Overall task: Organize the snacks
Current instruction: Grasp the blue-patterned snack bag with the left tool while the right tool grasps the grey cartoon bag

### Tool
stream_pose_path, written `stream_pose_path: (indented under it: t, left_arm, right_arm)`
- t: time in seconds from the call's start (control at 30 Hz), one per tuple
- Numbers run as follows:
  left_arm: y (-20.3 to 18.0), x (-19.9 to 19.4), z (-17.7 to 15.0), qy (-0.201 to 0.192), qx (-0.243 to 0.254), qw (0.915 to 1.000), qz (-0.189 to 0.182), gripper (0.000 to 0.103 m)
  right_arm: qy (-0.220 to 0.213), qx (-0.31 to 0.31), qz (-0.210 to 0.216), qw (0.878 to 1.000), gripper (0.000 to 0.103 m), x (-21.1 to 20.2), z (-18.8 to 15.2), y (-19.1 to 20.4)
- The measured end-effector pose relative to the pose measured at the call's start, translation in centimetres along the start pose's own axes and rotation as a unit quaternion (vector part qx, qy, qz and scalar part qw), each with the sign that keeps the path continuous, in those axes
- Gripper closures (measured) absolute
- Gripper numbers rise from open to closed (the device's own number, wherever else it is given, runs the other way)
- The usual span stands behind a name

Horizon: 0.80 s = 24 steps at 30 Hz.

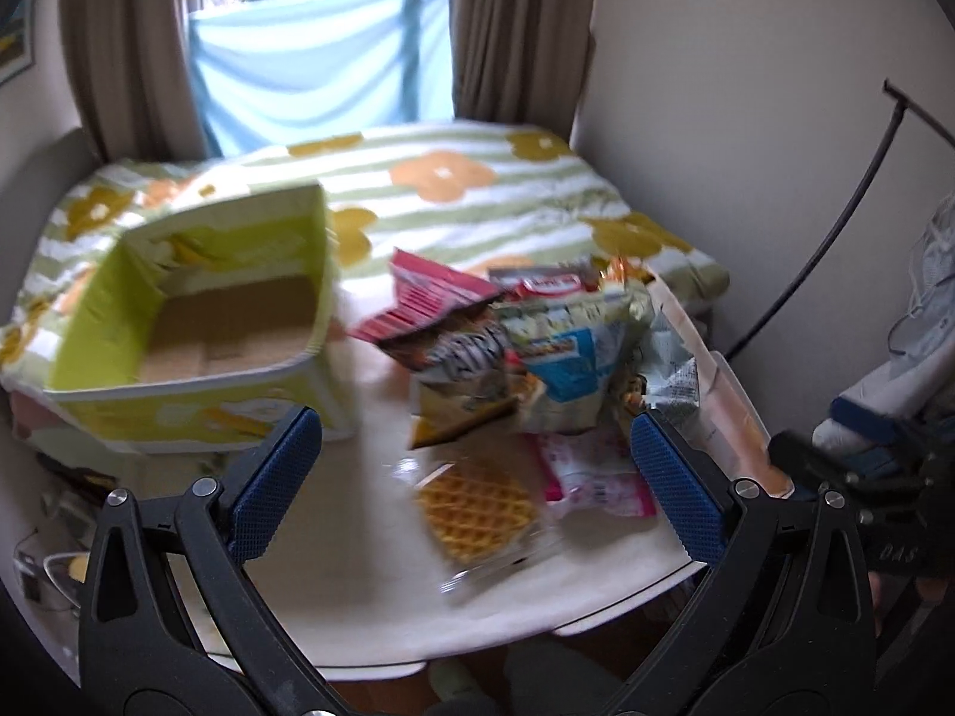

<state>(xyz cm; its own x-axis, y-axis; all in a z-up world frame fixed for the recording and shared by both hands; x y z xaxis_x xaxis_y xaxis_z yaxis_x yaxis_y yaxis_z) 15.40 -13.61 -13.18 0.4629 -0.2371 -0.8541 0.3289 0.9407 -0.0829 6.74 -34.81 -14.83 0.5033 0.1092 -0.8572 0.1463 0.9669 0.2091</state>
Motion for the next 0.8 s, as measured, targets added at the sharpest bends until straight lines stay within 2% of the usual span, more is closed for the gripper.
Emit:
stream_pose_path:
  t: [0.13,0.4,0.57,0.8]
  left_arm:
    - [-2.0,3.8,1.8,0.024,-0.004,0.9995,-0.019,0.001]
    - [-5.3,10.9,5.2,0.078,-0.008,0.9969,-0.011,0.001]
    - [-6.2,14.4,5.7,0.110,-0.017,0.9938,-0.002,0.003]
    - [-6.6,17.4,5.9,0.137,-0.022,0.9902,0.011,0.004]
  right_arm:
    - [0.040,0.002,0.027,0.999,0.000,3.4,1.2,-2.2]
    - [0.112,0.028,0.099,0.988,0.000,9.3,3.2,-5.4]
    - [0.126,0.022,0.126,0.984,0.000,10.9,3.8,-5.8]
    - [0.144,0.015,0.152,0.978,0.000,13.1,4.6,-5.7]
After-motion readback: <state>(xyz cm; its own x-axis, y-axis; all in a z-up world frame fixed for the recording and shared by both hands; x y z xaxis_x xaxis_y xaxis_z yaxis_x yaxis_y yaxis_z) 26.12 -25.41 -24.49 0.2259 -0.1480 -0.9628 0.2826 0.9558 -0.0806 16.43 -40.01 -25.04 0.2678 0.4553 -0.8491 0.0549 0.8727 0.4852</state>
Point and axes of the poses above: each gripper's, at about its wrist camera, not at the fingertips, and x roughly the way its jaws point, y to its left, z to its top, the point moved 1 cm from there along x, roughly the way its jaws point, and after that the axes turned 11 degrees about y, right-handed, at the moved point
